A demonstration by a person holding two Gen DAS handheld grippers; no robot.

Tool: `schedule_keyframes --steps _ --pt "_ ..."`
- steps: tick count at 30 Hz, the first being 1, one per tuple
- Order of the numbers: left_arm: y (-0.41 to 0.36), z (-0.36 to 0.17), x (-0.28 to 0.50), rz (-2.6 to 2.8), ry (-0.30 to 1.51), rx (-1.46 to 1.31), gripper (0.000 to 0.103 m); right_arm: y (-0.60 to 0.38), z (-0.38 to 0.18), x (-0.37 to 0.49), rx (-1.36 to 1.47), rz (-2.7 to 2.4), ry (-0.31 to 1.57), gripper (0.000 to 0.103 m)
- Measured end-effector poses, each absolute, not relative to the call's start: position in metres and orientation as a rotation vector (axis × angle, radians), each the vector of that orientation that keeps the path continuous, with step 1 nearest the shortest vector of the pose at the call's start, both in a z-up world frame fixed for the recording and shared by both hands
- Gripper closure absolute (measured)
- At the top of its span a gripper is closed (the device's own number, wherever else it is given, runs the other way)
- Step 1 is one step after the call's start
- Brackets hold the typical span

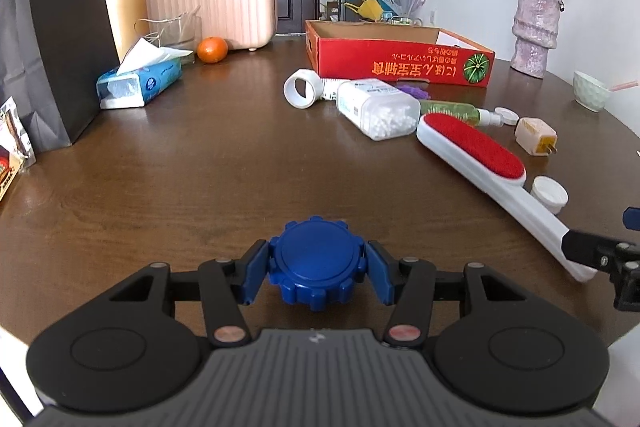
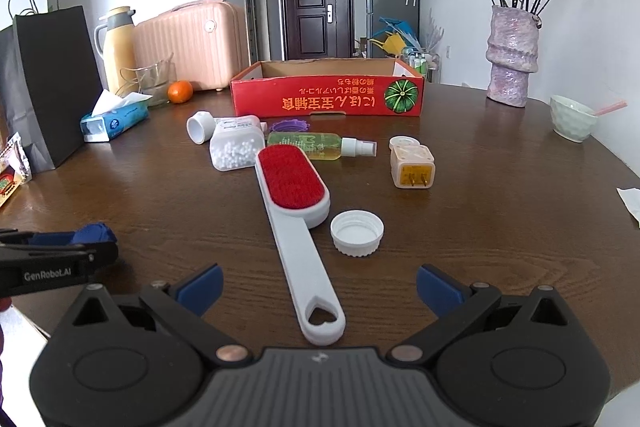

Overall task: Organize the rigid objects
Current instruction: 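Grasp the red-and-white lint brush with the right tool while the left tool holds the blue cap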

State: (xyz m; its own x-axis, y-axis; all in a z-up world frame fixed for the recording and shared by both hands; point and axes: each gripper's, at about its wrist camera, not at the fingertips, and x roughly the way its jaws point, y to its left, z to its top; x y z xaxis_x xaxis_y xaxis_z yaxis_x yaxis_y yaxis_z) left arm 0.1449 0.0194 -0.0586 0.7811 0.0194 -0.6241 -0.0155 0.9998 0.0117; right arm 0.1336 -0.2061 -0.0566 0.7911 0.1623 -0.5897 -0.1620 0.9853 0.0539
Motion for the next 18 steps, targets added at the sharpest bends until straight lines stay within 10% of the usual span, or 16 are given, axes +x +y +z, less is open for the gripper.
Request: schedule_keyframes --steps 18 --pt "0.024 -0.053 0.202 0.030 0.671 -0.001 0.049 -0.199 -0.060 0.201 -0.033 0.219 0.637 0.001"
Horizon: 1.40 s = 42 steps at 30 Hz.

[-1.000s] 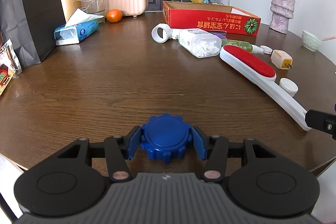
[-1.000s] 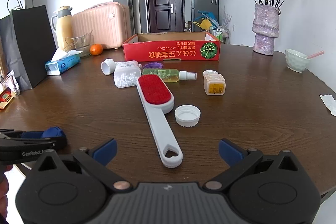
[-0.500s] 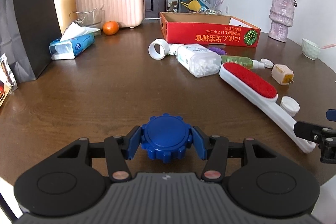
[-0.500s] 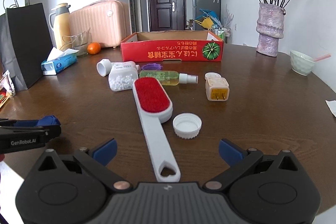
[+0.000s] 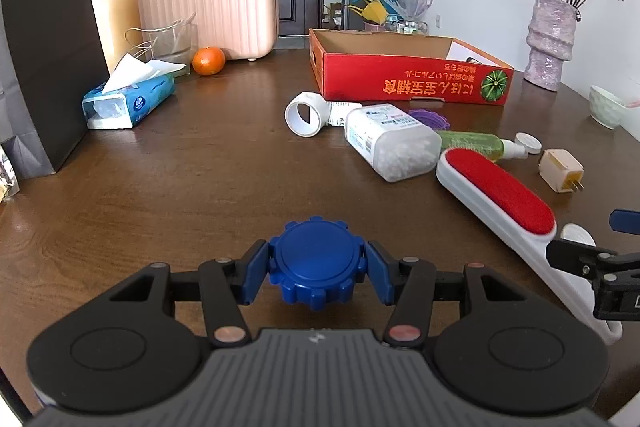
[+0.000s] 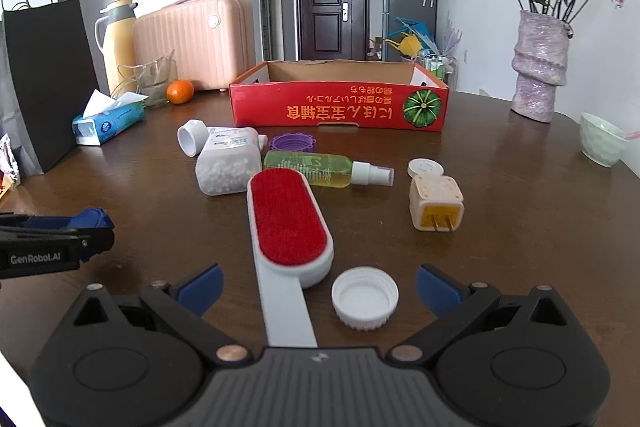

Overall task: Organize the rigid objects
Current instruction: 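Grasp the red-and-white lint brush with the right tool while the left tool holds the blue cap, then carry the blue cap and lint brush over the red cardboard box with both tools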

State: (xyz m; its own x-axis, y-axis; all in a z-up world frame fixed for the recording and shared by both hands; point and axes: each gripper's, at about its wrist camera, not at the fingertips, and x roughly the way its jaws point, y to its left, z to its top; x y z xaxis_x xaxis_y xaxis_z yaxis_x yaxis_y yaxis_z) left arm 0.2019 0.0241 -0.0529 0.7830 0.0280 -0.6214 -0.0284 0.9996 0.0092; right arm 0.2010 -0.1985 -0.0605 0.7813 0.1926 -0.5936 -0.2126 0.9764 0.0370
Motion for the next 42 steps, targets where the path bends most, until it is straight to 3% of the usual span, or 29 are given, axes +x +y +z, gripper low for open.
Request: schedule_keyframes --steps 17,26,27,28,31,42 --pt "0.025 -0.050 0.239 0.030 0.679 -0.015 0.049 -0.182 -0.066 0.258 -0.067 0.282 0.691 0.018" --pt "0.027 -0.050 0.245 0.024 0.673 -0.025 0.049 -0.175 -0.073 0.271 -0.080 0.316 0.742 0.020" --pt "0.027 -0.050 0.246 0.023 0.675 -0.027 0.049 -0.174 -0.075 0.273 -0.085 0.318 0.756 0.025" --pt "0.027 -0.050 0.246 0.022 0.676 -0.028 0.049 -0.172 -0.077 0.276 -0.091 0.321 0.772 0.035" --pt "0.028 -0.050 0.247 0.022 0.678 -0.031 0.049 -0.170 -0.078 0.273 -0.111 0.331 0.765 0.048" --pt "0.029 -0.036 0.249 0.031 0.647 -0.040 0.049 -0.180 -0.062 0.267 -0.059 0.319 0.709 0.048"
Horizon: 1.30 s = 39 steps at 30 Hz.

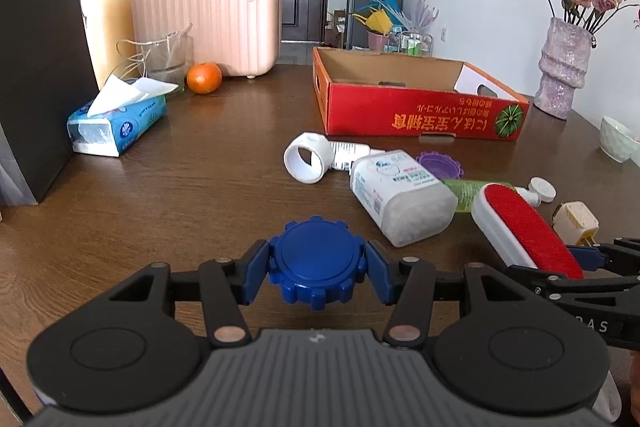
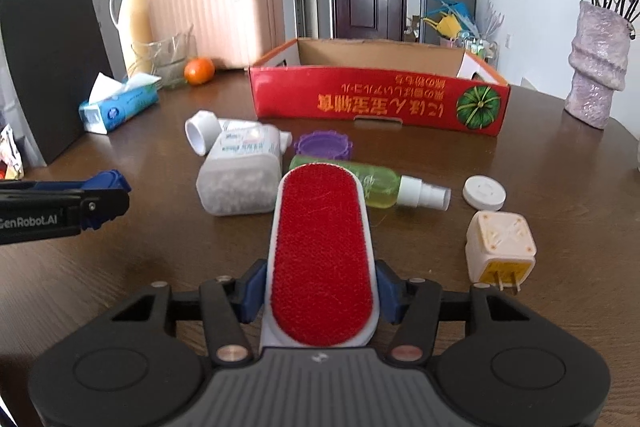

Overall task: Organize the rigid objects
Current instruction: 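Carry the blue cap and lint brush over the red cardboard box with both tools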

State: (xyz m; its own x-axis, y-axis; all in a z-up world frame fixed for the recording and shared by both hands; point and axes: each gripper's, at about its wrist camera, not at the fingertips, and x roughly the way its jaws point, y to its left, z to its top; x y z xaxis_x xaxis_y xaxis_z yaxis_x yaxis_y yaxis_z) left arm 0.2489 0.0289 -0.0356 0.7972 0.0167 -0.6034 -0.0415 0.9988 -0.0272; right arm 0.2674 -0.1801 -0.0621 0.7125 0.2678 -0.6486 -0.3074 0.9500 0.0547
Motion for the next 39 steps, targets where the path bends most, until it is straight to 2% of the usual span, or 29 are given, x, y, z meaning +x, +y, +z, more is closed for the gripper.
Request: schedule_keyframes --steps 21,39 --pt "0.005 0.016 0.282 0.012 0.526 -0.021 0.049 -0.203 -0.013 0.296 -0.022 0.250 0.585 0.048" --pt "-0.026 0.043 0.363 0.008 0.484 -0.062 0.049 -0.218 0.019 0.370 0.007 0.202 0.507 0.048"
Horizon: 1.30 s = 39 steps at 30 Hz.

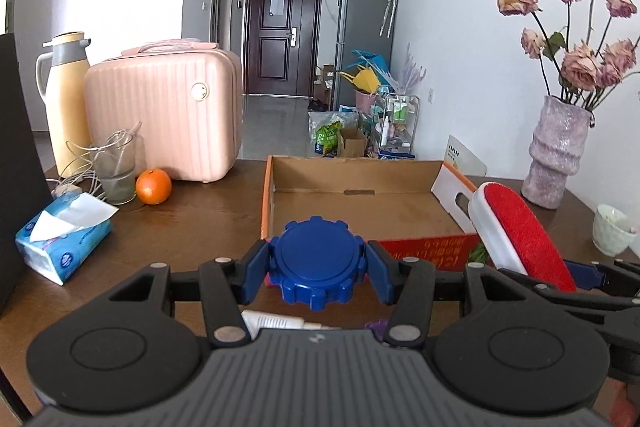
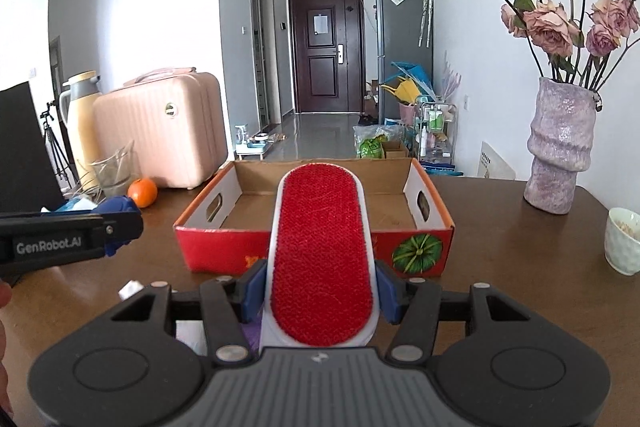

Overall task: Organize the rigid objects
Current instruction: 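Carry the blue cap and lint brush over the red cardboard box with both tools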

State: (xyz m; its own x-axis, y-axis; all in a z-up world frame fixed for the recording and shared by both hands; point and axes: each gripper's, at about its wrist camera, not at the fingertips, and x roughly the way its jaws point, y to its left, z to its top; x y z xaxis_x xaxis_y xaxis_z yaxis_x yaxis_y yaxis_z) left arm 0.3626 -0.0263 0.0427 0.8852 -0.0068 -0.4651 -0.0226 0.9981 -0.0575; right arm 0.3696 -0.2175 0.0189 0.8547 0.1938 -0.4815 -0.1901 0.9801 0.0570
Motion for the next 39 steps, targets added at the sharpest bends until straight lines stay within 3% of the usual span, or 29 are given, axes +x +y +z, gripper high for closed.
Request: schedule_keyframes --steps 39 --pt "-0.039 0.033 0.507 0.106 0.537 -0.064 0.049 -0.228 0.019 0.516 -0.012 0.199 0.567 0.048"
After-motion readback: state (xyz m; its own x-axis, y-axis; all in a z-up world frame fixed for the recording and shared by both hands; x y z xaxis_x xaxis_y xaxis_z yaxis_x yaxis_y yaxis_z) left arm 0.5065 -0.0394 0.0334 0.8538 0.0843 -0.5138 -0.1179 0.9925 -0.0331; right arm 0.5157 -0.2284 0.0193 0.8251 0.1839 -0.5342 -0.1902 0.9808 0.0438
